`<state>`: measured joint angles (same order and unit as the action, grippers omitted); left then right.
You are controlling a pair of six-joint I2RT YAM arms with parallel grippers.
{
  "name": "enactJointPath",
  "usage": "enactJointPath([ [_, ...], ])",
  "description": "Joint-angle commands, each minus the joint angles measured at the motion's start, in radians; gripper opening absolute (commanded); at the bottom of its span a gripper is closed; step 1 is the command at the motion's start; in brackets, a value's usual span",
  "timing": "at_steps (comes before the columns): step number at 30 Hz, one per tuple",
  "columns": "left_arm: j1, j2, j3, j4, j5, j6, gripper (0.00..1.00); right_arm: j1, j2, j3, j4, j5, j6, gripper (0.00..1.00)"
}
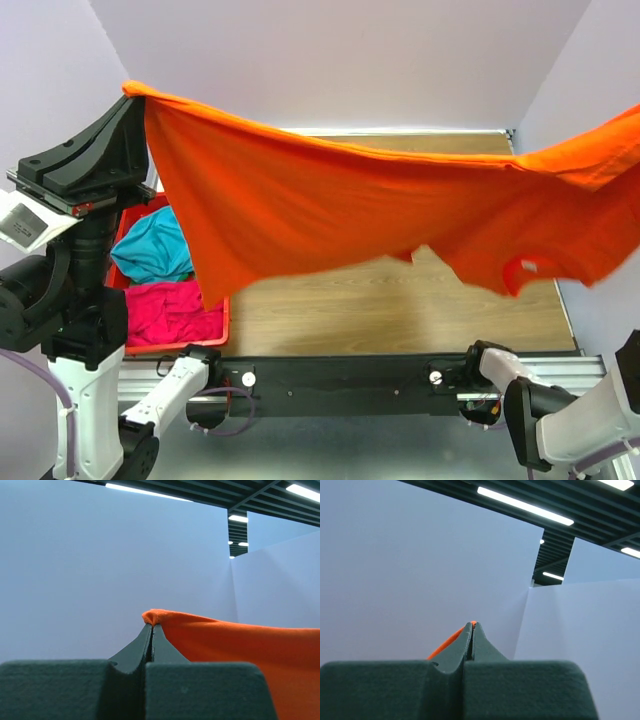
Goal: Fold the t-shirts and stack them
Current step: Flatten the tshirt out
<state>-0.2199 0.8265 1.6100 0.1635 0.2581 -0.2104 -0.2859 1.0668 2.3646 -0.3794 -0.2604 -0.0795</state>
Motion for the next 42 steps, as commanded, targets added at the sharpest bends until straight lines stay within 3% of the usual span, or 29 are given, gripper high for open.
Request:
enactJointPath([
  [1,-0.004,0.011,-0.002,0.010,0.050,-0.047,0.00,0.010,0.038,-0.025,-0.016,0.078,-0.014,0.01],
  [5,-0.003,0.007,-0.109,0.044,0.040,-0.053,0.00,0.010,0.076,-0.045,-0.016,0.050,0.006,0.01],
  [11,-0.004,0.014,-0.428,0.157,0.014,-0.070,0.00,0.010,0.156,-0.200,-0.018,-0.094,0.069,0.01],
  [14,-0.004,0.063,-0.608,0.237,-0.012,-0.079,0.00,0.010,0.199,-0.364,-0.006,-0.255,0.144,0.01],
  [16,-0.003,0.187,-0.694,0.270,-0.042,-0.067,0.00,0.010,0.226,-0.569,0.059,-0.312,0.194,0.01],
  [19,-0.003,0.311,-0.733,0.298,-0.081,-0.049,0.00,0.011,0.275,-0.717,0.175,-0.332,0.224,0.01],
  [24,0.010,0.678,-0.596,0.278,-0.117,-0.041,0.00,0.120,0.412,-0.932,0.301,-0.248,0.161,0.01],
  [29,0.014,1.036,-0.242,0.064,-0.146,0.006,0.00,0.183,0.692,-0.963,0.482,-0.157,0.198,0.01],
  [36,0.031,1.241,0.036,-0.091,-0.145,0.035,0.00,0.188,0.935,-0.782,0.487,-0.134,0.285,0.01],
  [42,0.050,1.307,0.110,-0.122,-0.123,0.051,0.00,0.186,0.918,-0.772,0.490,-0.112,0.307,0.01],
])
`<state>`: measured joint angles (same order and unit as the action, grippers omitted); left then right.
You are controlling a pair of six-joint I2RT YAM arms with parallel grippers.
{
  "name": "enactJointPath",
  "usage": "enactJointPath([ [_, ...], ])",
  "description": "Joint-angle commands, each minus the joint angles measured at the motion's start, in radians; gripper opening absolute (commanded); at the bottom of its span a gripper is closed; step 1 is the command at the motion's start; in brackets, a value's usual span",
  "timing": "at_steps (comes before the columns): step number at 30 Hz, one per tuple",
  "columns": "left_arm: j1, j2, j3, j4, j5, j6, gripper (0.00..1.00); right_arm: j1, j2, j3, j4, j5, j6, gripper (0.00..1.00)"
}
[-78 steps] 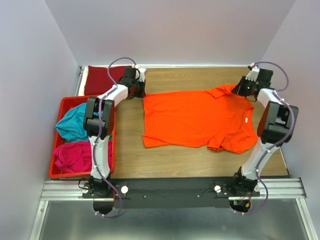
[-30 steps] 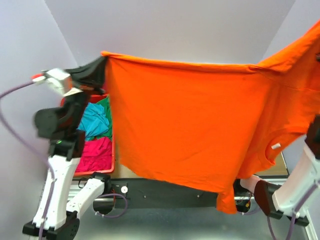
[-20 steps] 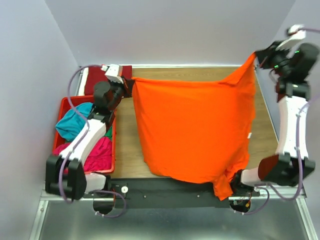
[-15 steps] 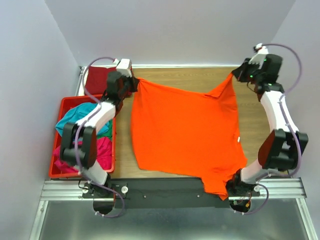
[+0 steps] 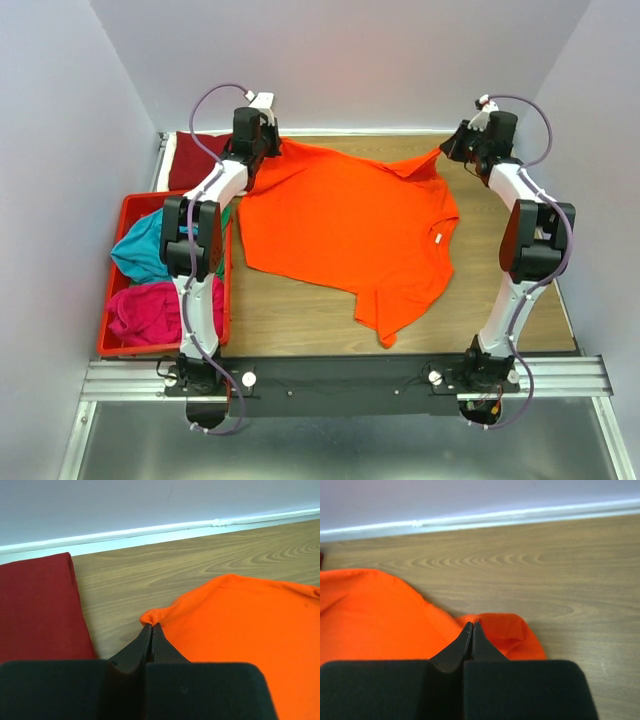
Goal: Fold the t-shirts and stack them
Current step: Flatten the tshirt out
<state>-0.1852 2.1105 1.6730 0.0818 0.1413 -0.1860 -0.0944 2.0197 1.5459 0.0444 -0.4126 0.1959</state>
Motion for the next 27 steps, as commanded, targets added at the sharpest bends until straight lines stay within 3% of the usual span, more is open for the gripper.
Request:
enactJointPath([
  [1,0.019,0.025,0.057,-0.043,-0.003,0.034,0.00,-0.004,-0.044,0.037,0.068,0.049,0.037,0.01],
  [7,0.021,-0.004,0.035,-0.040,0.052,0.051,0.00,-0.005,-0.188,-0.038,0.074,0.012,0.050,0.01],
  [16,0.013,-0.306,-0.203,0.094,0.162,0.034,0.00,-0.007,-0.562,-0.181,0.017,-0.006,-0.042,0.01],
  [21,-0.014,-0.574,-0.282,0.176,0.231,0.023,0.00,-0.037,-0.664,0.001,-0.161,0.006,-0.064,0.01],
  [27,-0.085,-0.904,-0.345,0.237,0.221,0.023,0.00,-0.051,-0.705,0.392,-0.346,0.032,-0.104,0.01],
])
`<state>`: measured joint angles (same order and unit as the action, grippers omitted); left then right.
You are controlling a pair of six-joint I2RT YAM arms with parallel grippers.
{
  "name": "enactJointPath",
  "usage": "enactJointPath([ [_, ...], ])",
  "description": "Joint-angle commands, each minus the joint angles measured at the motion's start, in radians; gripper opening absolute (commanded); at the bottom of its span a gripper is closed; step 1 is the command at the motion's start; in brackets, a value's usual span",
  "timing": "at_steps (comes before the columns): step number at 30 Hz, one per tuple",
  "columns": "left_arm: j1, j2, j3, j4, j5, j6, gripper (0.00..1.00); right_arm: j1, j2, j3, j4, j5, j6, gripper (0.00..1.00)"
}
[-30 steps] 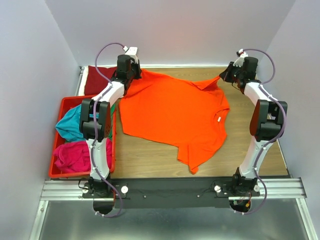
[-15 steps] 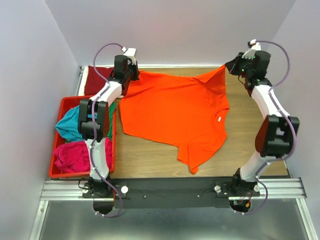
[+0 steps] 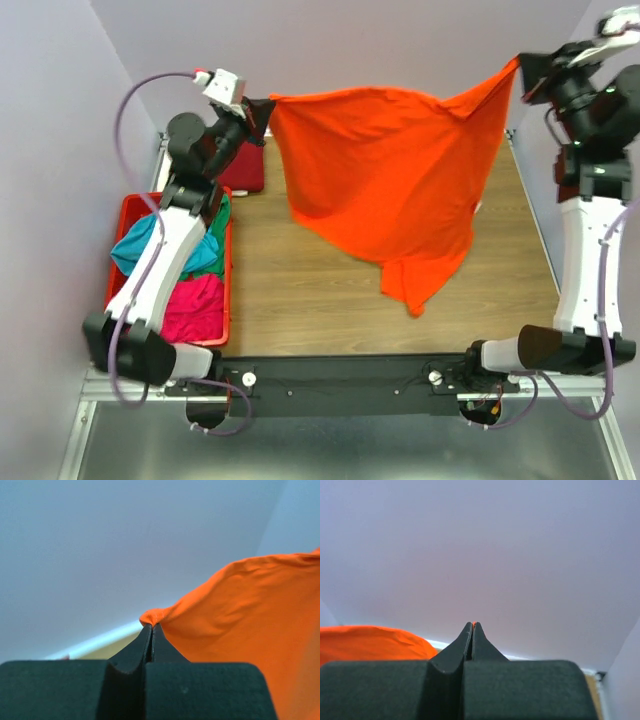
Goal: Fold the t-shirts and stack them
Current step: Flatten the tshirt out
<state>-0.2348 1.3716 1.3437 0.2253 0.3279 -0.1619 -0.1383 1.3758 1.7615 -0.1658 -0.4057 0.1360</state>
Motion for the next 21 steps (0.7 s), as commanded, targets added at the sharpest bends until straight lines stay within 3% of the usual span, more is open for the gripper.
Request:
enactJointPath([
  [1,-0.059,-0.230,-0.021,0.094,0.027,0.002,0.00,-0.007,-0.061,0.281,-0.161,0.042,-0.059,0.01],
  [5,-0.133,-0.362,-0.034,0.092,-0.015,0.012,0.00,-0.029,-0.092,0.458,-0.222,0.120,-0.098,0.01],
  [9,-0.245,-0.440,-0.029,0.083,-0.055,0.013,0.00,-0.069,-0.139,0.518,-0.228,0.188,-0.131,0.01],
  [14,-0.297,-0.489,-0.028,0.065,-0.070,-0.001,0.00,-0.099,-0.156,0.590,-0.228,0.257,-0.176,0.01],
  [21,-0.305,-0.554,-0.152,0.054,-0.157,0.028,0.00,-0.106,-0.095,0.509,-0.225,0.168,-0.104,0.01],
])
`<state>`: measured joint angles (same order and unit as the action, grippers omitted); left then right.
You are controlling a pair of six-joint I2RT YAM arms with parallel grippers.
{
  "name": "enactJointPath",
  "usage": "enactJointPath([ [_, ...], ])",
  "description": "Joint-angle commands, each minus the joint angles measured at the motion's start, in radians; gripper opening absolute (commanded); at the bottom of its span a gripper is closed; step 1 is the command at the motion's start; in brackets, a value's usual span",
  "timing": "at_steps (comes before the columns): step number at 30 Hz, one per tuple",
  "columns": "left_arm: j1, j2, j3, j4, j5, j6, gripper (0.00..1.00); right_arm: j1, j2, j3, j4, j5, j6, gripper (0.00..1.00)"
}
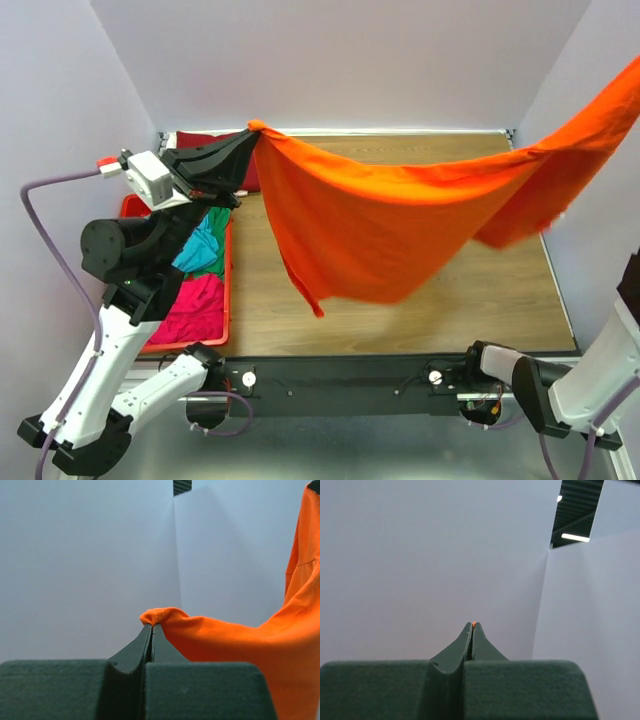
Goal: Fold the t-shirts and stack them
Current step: Flatten the tshirt out
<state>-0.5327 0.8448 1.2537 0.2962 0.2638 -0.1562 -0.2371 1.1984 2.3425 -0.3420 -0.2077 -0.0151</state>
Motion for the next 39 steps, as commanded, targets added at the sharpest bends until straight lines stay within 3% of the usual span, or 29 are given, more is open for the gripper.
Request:
enactJointPath([
  [1,-0.006,-0.032,-0.088,-0.011,-0.116,0.023,0.00,-0.007,0.095,-0.093,-0.049,-0.051,0.061,0.01],
  [5,-0.007,-0.039,-0.290,0.052,-0.320,-0.012,0.00,-0.007,0.185,-0.268,-0.043,-0.275,0.167,0.01],
  [8,0.008,0.020,-0.407,0.073,-0.467,-0.066,0.00,0.007,0.269,-0.388,-0.028,-0.331,0.188,0.01],
  [11,0.107,0.100,-0.503,0.099,-0.479,-0.156,0.00,0.050,0.317,-0.615,0.092,-0.308,0.166,0.01],
  [14,0.244,0.275,-0.537,0.150,-0.355,-0.264,0.00,0.122,0.400,-0.803,0.201,-0.251,0.117,0.01],
  [19,0.278,0.682,-0.378,0.115,-0.276,-0.224,0.00,0.196,0.604,-0.919,0.368,-0.181,0.092,0.01],
  [20,0.284,0.806,-0.272,0.080,-0.270,-0.201,0.00,0.197,0.675,-0.919,0.388,-0.170,0.102,0.01],
  [24,0.293,1.056,-0.022,-0.089,-0.222,-0.129,0.00,0.199,0.824,-0.853,0.422,-0.125,0.109,0.01],
  [26,0.298,1.118,0.077,-0.161,-0.216,-0.109,0.00,0.197,0.860,-0.829,0.422,-0.104,0.110,0.01],
  [30,0.301,1.185,0.139,-0.178,-0.222,-0.069,0.00,0.199,0.897,-0.787,0.423,-0.052,0.109,0.01],
  [39,0.306,1.156,0.199,-0.184,-0.256,0.030,0.00,0.197,0.827,-0.799,0.451,0.013,0.159,0.01],
])
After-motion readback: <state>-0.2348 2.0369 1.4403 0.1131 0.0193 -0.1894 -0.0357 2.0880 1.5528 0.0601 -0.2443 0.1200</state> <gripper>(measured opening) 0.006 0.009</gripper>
